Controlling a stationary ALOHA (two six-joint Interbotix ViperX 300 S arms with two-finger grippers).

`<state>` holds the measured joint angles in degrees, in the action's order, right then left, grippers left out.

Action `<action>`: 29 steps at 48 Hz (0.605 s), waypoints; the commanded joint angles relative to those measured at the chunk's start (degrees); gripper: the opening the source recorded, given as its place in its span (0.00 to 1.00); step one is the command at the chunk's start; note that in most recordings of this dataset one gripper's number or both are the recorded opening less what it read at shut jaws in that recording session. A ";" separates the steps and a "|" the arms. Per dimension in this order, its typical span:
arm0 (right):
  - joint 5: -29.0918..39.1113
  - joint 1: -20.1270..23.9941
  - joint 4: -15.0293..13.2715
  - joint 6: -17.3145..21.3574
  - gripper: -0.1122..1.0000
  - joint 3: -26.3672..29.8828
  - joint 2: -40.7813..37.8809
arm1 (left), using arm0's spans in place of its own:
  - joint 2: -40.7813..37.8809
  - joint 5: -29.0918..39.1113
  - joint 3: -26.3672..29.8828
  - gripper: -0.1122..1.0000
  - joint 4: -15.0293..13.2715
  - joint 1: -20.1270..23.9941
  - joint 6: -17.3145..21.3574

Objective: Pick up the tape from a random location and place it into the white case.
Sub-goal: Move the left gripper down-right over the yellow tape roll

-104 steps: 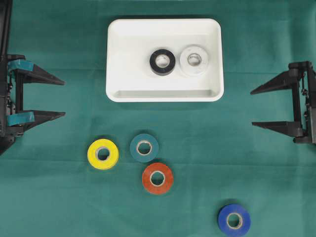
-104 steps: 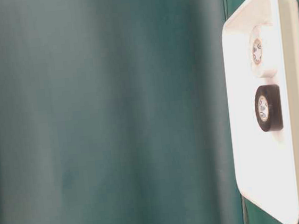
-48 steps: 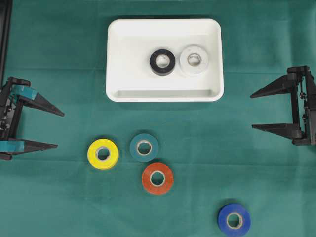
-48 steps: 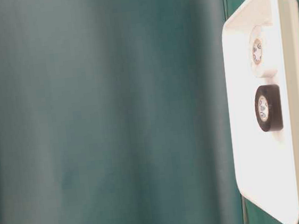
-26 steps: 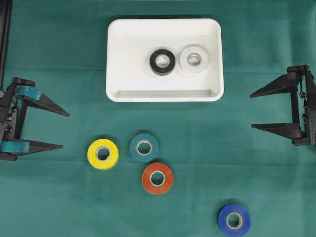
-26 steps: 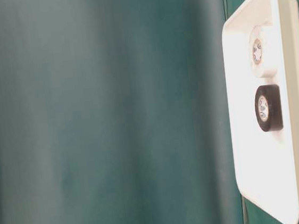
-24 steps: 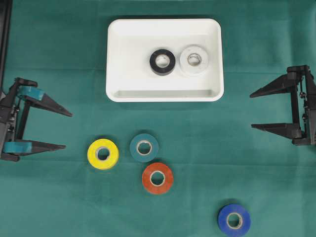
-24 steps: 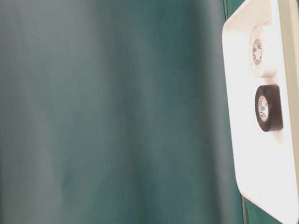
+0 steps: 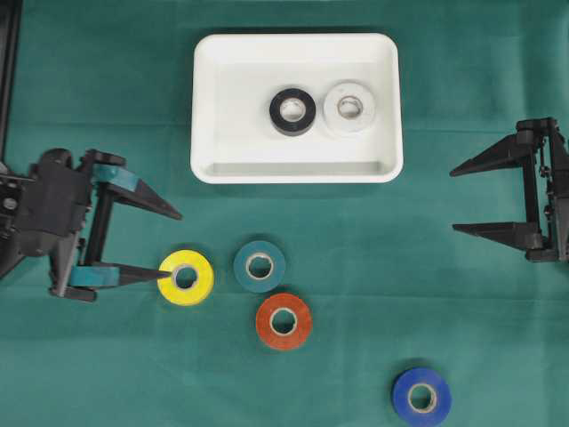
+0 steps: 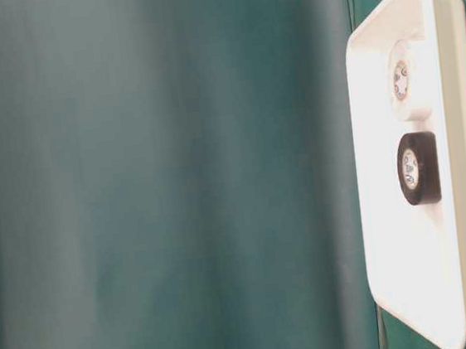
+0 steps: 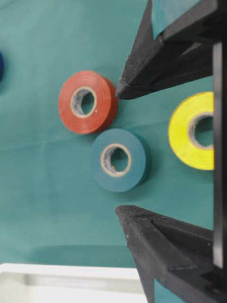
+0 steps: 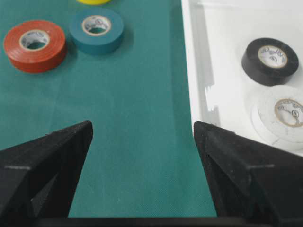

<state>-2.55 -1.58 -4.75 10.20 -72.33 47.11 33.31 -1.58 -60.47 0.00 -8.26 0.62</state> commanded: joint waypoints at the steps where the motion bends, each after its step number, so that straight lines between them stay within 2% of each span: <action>1: 0.09 0.09 0.09 -0.09 0.87 1.49 -0.26 | -1.32 0.26 2.11 0.91 0.09 -0.09 0.09; 15: 0.35 0.09 0.09 -0.09 0.87 1.58 -0.26 | -2.29 7.38 4.83 0.91 0.00 0.79 -0.62; 29: 2.46 0.09 0.00 -0.18 0.87 2.46 0.00 | -7.47 27.33 14.77 0.91 0.00 0.79 -0.62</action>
<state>-0.44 -1.58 -4.75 10.11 -71.63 47.20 26.89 21.18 -49.66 0.00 -7.65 0.00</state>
